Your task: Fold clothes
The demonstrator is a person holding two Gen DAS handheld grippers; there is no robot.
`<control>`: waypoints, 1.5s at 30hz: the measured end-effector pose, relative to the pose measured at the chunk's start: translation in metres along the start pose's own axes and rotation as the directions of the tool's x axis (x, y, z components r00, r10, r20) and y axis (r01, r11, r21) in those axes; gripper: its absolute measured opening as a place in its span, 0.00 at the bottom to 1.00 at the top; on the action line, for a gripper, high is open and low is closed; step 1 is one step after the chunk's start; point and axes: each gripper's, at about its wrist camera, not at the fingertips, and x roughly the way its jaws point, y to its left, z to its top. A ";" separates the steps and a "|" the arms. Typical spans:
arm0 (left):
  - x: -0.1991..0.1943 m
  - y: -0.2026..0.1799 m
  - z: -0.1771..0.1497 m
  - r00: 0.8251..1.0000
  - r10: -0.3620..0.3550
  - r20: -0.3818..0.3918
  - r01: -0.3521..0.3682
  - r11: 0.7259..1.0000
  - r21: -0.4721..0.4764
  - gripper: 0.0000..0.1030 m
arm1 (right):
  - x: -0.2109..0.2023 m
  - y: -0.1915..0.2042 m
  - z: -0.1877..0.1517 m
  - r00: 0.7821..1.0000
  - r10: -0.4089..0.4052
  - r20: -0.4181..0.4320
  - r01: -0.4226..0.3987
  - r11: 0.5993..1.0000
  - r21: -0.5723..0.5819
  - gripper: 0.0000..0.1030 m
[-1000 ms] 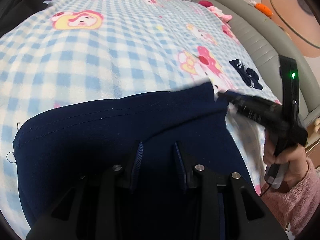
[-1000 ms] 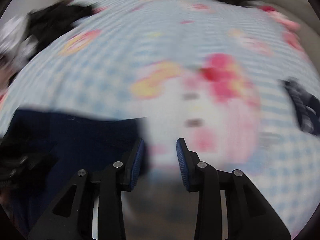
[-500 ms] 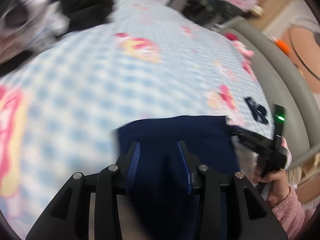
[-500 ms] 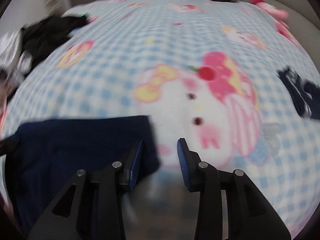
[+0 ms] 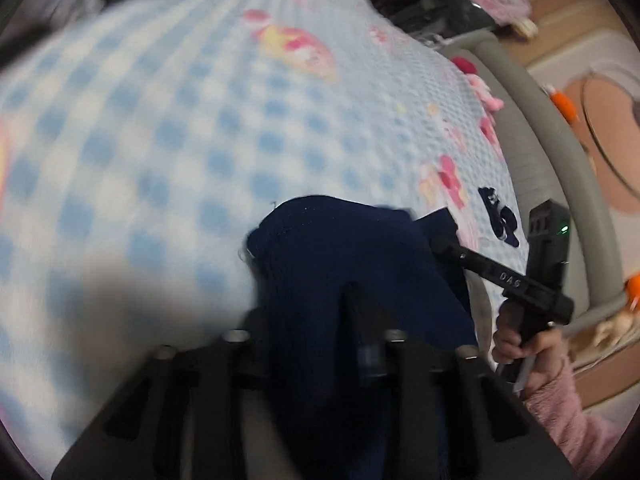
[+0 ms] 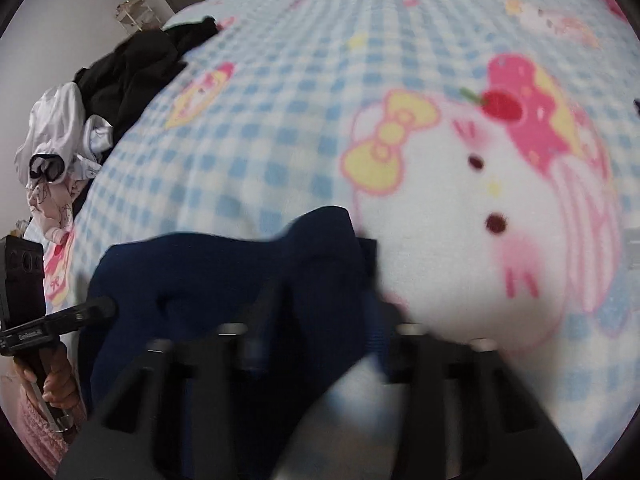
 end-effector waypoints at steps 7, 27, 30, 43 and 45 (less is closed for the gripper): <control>0.010 -0.024 0.032 0.999 0.034 0.012 -0.035 0.997 0.071 0.16 | -0.053 0.003 0.025 0.984 0.003 0.177 0.000 1.000 -0.019 0.10; -0.036 -0.012 -0.084 0.980 -0.176 -0.095 0.167 0.982 -0.091 0.47 | -0.095 0.040 -0.096 0.990 0.048 0.132 -0.053 0.998 0.039 0.34; -0.039 -0.016 -0.086 0.975 -0.210 -0.078 0.204 0.976 -0.081 0.43 | -0.099 0.056 -0.125 0.989 0.090 0.116 -0.093 0.996 0.018 0.38; -0.039 -0.044 -0.096 0.979 -0.197 -0.059 0.199 0.979 0.031 0.19 | -0.101 0.076 -0.169 0.994 0.038 0.103 -0.026 0.993 -0.115 0.47; -0.038 -0.047 -0.090 0.964 -0.260 -0.050 0.261 0.965 0.007 0.19 | -0.102 0.078 -0.170 0.994 0.000 0.110 0.015 0.991 -0.133 0.47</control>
